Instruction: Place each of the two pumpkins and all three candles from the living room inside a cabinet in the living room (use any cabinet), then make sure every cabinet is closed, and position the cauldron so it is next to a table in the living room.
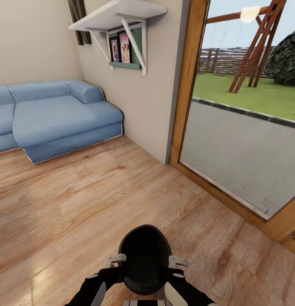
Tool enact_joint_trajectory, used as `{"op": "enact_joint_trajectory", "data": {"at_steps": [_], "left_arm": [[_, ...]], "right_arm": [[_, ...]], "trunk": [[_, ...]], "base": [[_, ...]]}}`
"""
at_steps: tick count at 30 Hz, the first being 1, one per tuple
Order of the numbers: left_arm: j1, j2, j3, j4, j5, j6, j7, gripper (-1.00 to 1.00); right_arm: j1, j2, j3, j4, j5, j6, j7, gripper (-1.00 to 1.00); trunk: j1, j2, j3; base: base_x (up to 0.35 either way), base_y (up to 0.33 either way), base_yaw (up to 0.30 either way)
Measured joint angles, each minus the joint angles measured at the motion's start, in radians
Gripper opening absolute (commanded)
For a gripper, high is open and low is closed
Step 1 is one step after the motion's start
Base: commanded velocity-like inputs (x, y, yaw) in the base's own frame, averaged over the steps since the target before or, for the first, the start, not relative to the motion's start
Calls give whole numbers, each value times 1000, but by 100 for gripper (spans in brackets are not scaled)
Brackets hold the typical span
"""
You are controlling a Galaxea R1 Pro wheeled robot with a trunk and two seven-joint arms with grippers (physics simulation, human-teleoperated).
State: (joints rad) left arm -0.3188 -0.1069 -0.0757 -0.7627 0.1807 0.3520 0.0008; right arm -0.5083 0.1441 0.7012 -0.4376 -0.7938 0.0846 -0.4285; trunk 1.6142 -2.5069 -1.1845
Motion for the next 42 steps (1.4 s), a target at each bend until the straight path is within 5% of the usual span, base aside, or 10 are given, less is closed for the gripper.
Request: {"op": "enact_joint_trajectory", "data": {"at_steps": [31,42], "left_arm": [[0,0,2,1,3,0,-2,-100],[0,-1,2,1,-1,0,-2,-100]], "right_arm": [[-1,-1,0,-5,5,10,-4,-100],[-1,-3,3,-3,-2,5,0,-100]], "trunk": [[-14,7,120],[-56,84,154]], "base": [[0,0,0],[0,0,0]]}}
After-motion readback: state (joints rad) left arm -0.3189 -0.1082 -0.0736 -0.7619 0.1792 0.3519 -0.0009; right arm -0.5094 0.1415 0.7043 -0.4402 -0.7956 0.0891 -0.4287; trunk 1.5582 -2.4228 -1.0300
